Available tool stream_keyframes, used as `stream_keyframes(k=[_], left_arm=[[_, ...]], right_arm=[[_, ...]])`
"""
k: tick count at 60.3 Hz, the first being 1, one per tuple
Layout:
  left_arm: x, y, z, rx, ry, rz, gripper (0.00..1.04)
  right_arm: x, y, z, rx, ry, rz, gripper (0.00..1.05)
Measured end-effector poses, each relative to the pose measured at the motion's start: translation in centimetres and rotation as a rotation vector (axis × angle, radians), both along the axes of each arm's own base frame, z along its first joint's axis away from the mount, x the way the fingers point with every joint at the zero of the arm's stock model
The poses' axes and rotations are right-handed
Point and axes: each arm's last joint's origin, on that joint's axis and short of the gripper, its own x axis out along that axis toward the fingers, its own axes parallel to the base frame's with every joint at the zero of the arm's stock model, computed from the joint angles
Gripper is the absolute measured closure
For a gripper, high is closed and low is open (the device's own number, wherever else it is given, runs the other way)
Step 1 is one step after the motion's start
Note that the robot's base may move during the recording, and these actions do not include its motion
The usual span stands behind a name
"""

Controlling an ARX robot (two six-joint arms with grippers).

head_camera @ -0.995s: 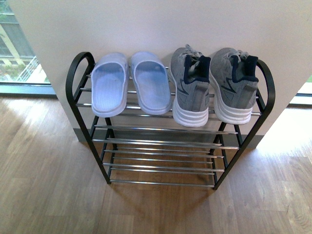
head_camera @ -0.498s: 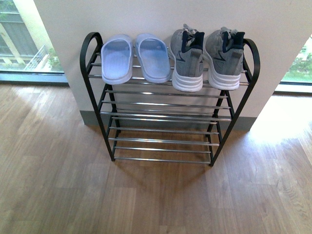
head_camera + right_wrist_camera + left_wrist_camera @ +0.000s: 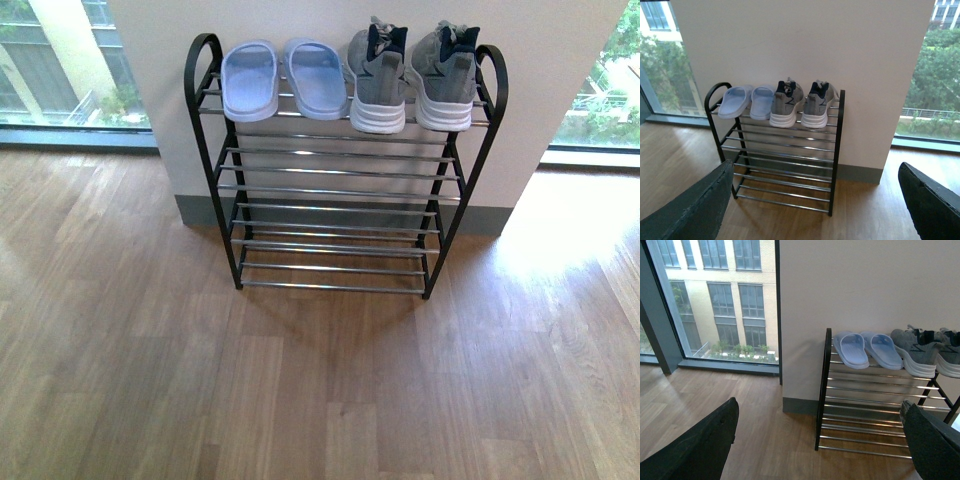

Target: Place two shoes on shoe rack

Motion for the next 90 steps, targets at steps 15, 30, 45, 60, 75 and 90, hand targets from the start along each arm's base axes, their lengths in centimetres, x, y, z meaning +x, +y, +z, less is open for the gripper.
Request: stream_keyframes(k=[15,30,45,60,75,90], left_arm=[[0.00,0.00,0.00,0.000,0.000,0.000,0.09],[0.00,0.00,0.00,0.000,0.000,0.000,0.09],[0.00,0.00,0.00,0.000,0.000,0.000,0.09],[0.00,0.00,0.00,0.000,0.000,0.000,0.09],[0.00,0.00,0.00,0.000,0.000,0.000,0.09],[0.00,0.00,0.00,0.000,0.000,0.000,0.09]], right_arm=[[0.00,0.00,0.00,0.000,0.000,0.000,0.09],[0.00,0.00,0.00,0.000,0.000,0.000,0.09],[-0.01,0.00,0.01,0.000,-0.002,0.000,0.09],[-0.01,0.00,0.01,0.000,-0.002,0.000,0.09],[-0.01,0.00,0.01,0.000,-0.002,0.000,0.09],[-0.01,0.00,0.01,0.000,-0.002,0.000,0.09]])
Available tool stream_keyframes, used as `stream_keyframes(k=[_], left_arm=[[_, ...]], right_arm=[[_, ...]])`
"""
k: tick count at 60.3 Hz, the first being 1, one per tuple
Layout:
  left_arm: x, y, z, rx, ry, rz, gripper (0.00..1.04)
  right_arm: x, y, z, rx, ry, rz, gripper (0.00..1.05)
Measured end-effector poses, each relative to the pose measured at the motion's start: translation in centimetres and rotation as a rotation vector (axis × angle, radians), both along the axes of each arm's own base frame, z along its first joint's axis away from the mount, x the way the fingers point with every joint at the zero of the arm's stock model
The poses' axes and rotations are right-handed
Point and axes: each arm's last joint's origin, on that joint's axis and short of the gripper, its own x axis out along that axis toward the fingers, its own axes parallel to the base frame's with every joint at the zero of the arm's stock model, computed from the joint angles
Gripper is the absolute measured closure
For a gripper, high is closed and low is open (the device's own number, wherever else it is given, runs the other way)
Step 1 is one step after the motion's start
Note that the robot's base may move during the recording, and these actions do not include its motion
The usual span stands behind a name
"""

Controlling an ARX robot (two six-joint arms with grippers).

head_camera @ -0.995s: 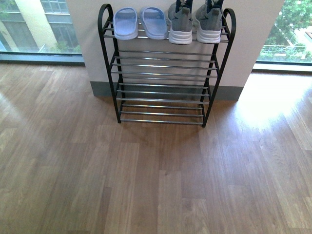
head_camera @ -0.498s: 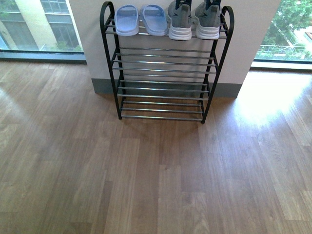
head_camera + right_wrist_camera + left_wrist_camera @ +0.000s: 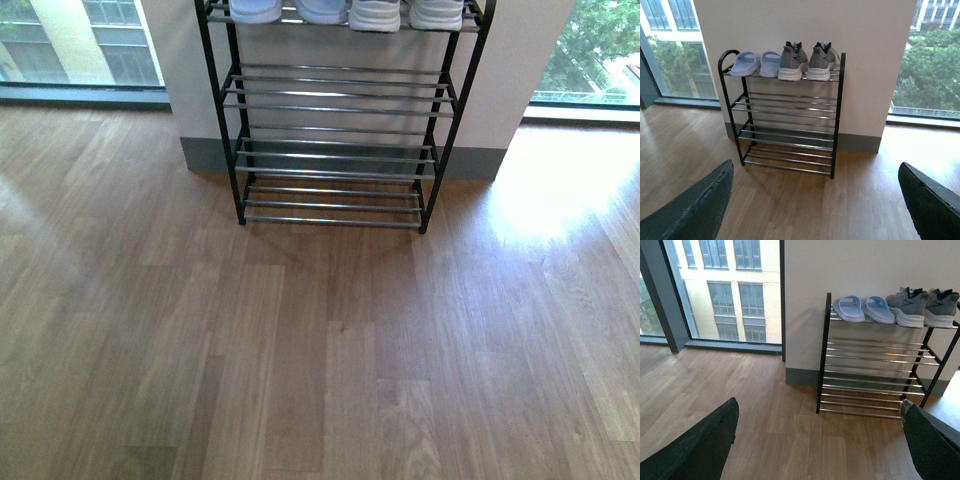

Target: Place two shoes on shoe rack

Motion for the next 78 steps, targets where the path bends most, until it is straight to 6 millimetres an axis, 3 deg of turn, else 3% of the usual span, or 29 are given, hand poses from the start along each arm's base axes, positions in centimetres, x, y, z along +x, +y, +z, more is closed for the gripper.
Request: stream_keyframes(k=[78], left_arm=[[0.00,0.00,0.00,0.000,0.000,0.000,0.09]], right_arm=[[0.00,0.00,0.00,0.000,0.000,0.000,0.09]])
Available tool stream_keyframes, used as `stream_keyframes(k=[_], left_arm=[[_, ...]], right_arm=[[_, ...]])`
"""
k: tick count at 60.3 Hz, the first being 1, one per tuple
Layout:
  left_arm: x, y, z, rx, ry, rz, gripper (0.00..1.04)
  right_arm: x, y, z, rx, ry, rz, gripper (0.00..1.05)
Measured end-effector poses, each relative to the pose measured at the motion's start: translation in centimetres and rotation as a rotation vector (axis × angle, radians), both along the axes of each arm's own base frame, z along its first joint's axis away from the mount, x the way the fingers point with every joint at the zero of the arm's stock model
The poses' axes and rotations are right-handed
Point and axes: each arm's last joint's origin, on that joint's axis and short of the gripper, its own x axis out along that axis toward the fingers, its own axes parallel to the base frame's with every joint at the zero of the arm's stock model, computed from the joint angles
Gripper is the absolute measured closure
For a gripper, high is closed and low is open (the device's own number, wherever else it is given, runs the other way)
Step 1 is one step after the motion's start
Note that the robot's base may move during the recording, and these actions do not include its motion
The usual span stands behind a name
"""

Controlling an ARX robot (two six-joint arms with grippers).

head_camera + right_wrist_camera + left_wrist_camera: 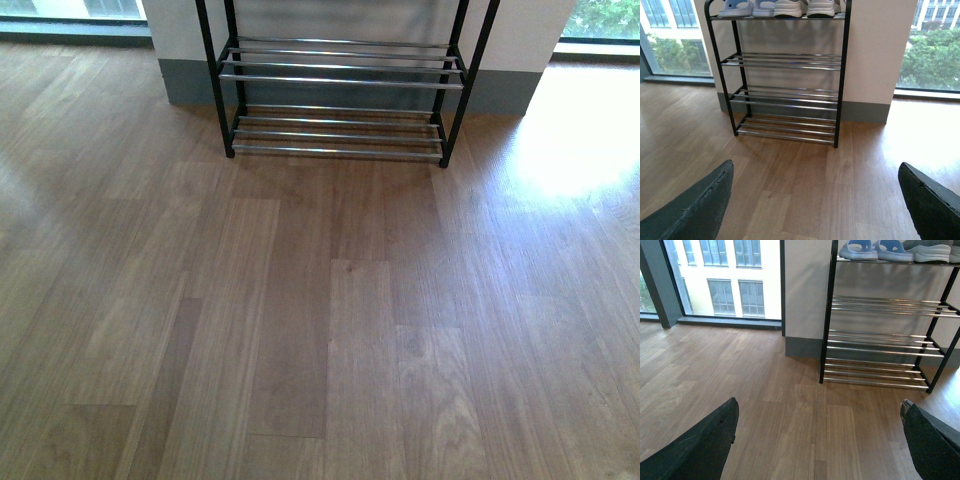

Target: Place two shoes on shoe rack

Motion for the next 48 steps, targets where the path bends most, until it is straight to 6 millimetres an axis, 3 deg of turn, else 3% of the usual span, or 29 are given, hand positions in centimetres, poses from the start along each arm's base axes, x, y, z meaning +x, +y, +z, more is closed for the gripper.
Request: stream_keyframes(k=[48], left_arm=[[0.00,0.00,0.00,0.000,0.000,0.000,0.09]], right_arm=[[0.00,0.00,0.00,0.000,0.000,0.000,0.09]])
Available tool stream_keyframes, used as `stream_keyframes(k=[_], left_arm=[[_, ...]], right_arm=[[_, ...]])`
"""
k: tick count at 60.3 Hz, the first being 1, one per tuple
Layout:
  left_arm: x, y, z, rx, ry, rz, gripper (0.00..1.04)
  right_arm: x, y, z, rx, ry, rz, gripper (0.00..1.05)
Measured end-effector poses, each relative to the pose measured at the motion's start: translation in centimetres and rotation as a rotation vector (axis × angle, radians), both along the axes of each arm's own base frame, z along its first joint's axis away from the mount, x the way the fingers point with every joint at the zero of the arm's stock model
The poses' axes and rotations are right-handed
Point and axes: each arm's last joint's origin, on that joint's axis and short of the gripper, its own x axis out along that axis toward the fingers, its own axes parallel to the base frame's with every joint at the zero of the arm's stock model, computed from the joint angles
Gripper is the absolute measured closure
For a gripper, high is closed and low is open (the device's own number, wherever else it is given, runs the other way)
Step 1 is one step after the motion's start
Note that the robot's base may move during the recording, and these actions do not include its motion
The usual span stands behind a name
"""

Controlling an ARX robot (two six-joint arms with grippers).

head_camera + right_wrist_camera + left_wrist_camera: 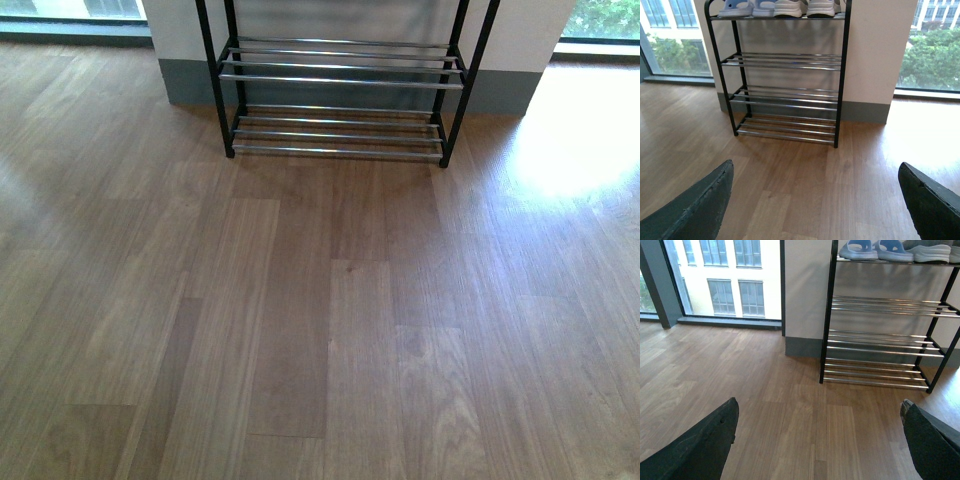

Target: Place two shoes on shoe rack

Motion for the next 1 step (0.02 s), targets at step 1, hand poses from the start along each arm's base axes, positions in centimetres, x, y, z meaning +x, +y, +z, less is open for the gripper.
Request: stream_keyframes(k=[1], left_arm=[[0.00,0.00,0.00,0.000,0.000,0.000,0.09]], right_arm=[[0.00,0.00,0.00,0.000,0.000,0.000,0.09]])
